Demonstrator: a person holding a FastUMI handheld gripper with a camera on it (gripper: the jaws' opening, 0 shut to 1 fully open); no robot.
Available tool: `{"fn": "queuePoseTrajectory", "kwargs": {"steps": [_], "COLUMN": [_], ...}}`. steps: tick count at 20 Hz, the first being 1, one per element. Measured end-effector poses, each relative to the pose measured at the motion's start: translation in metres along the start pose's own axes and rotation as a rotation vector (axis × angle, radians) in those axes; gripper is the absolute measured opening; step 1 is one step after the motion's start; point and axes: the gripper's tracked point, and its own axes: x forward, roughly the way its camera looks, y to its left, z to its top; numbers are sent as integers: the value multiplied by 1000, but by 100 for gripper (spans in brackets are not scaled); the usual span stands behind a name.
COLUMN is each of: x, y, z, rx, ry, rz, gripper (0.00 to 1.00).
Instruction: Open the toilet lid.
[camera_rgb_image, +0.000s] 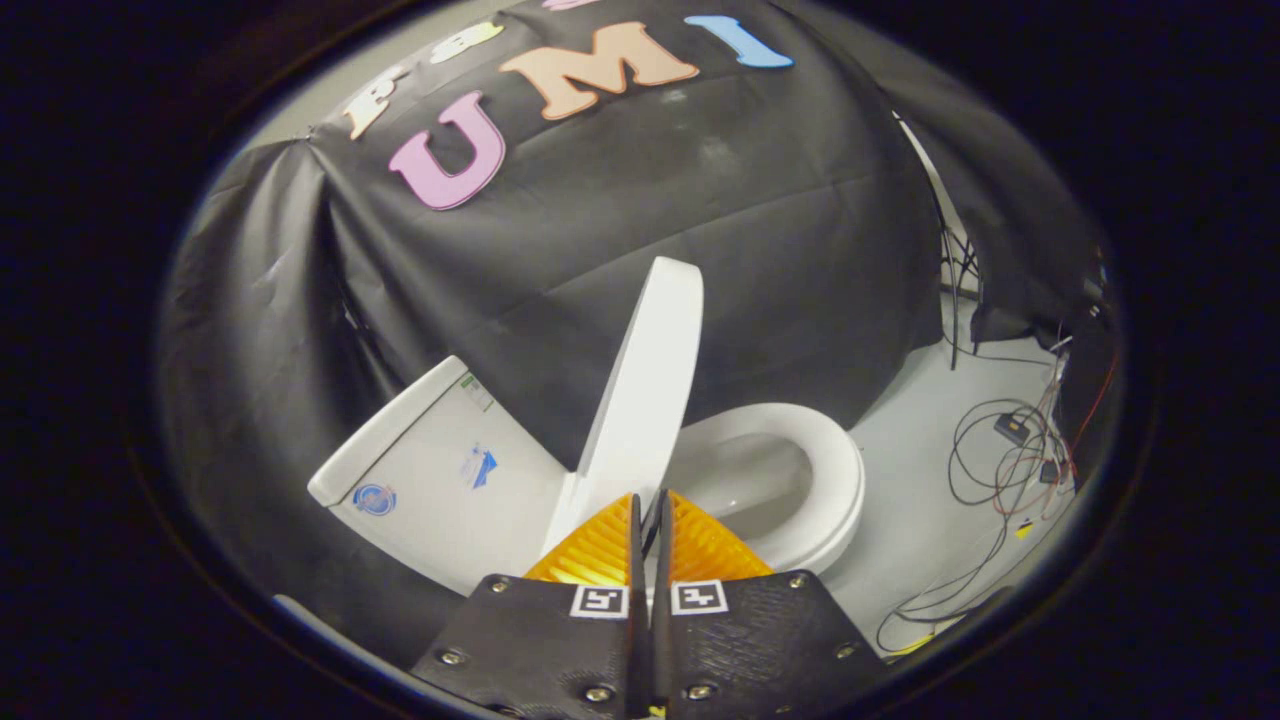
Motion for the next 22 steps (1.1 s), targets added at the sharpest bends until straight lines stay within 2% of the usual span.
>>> {"fn": "queuePoseTrajectory", "kwargs": {"steps": [18,22], "x": [11,10], "y": [15,16], "z": [13,18], "rx": [-327,-359], "ry": [-103,-126], "rz": [-26,-26], "gripper": [2,2]}}
